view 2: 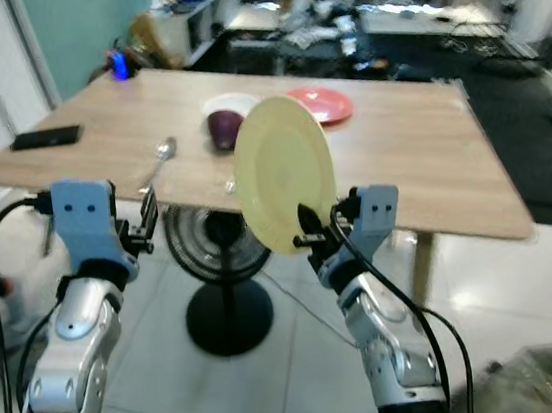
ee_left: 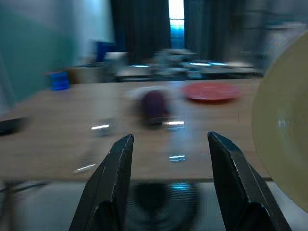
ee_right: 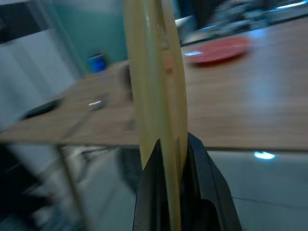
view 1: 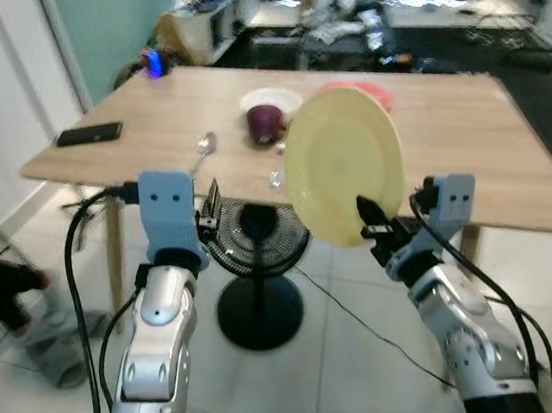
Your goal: Setting the table
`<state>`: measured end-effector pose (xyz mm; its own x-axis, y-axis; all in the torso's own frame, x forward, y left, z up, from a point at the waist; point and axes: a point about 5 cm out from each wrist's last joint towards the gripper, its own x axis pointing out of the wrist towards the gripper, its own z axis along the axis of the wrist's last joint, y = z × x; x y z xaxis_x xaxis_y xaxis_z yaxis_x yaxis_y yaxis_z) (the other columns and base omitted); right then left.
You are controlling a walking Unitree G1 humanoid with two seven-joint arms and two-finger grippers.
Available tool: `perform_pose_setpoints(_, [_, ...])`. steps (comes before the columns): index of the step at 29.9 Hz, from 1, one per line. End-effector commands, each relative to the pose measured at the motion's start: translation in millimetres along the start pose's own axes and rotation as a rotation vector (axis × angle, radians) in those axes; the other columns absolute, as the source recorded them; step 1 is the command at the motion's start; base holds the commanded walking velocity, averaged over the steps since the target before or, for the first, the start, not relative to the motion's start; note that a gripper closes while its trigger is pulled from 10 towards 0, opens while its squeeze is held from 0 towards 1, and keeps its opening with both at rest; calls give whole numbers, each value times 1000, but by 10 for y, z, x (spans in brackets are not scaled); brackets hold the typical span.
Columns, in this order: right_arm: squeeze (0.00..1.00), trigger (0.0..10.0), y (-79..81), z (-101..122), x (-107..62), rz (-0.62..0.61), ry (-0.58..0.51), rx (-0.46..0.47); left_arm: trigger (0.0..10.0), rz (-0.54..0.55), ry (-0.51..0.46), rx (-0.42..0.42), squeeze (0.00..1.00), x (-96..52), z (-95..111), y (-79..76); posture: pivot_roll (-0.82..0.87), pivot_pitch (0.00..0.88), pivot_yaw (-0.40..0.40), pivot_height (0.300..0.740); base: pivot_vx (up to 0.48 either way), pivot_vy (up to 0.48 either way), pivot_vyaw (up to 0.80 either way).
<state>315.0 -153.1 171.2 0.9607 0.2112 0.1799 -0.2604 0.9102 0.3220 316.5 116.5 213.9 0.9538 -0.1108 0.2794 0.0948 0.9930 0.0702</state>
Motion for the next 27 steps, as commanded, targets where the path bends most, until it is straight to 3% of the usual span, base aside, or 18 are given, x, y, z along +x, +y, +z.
perform_pose_setpoints(1, [0, 10000, -27, 1, -19, -13, -4, 3, 10000, -17, 21, -8, 0, -8, -52, -34, -68, 0, 18, 740, 0, 0, -800])
perform_pose_setpoints(27, [0, 10000, -25, -26, -36, -14, 7, 15, 10000, -33, 33, -13, 0, -20, -87, -72, -69, 0, 23, 740, 0, 0, -800])
